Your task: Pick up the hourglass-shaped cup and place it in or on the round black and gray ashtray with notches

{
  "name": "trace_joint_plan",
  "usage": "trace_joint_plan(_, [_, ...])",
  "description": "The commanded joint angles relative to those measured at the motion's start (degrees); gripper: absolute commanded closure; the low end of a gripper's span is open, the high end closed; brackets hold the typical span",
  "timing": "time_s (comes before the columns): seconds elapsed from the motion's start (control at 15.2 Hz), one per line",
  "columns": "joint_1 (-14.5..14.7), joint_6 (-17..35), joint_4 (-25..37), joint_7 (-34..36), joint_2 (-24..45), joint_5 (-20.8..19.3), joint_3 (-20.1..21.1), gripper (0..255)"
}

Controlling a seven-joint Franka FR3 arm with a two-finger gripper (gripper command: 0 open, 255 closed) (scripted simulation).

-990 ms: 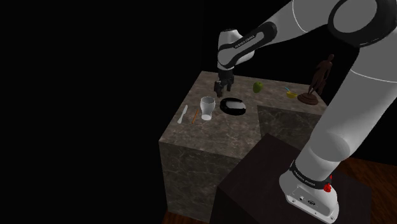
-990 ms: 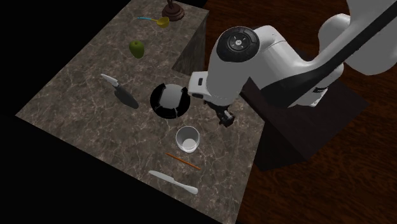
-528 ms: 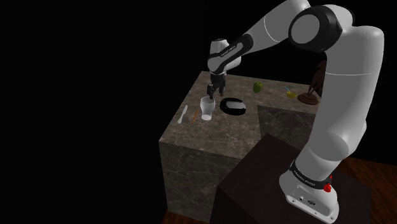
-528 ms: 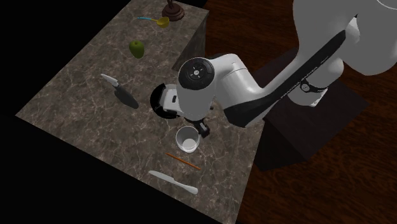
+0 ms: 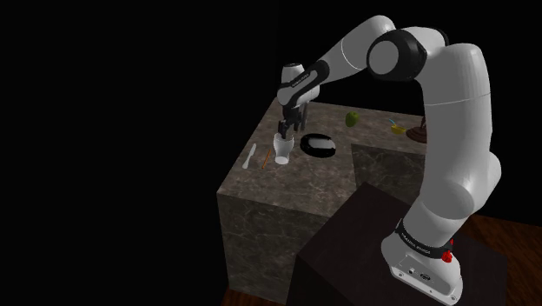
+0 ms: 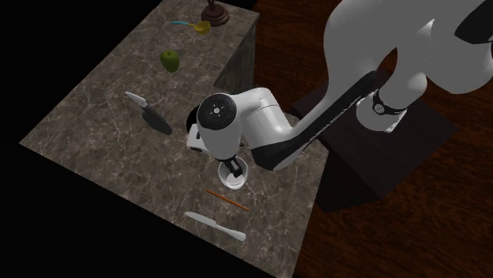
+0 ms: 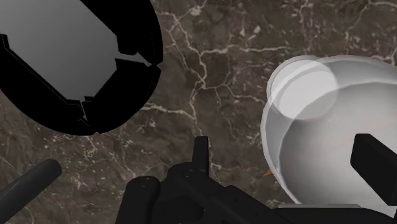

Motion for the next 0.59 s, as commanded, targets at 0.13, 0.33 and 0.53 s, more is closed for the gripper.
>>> trace_joint_plan(0.13, [-0.2,2.4,-0.2,-0.1,2.1,0.0,0.0,0])
trace_joint_plan(0.33, [-0.3,2.7,-0.2,-0.1,2.4,0.1,0.0,0])
trace_joint_plan(0.53, [-0.3,2.7,-0.2,-0.1,2.4,0.1,0.0,0])
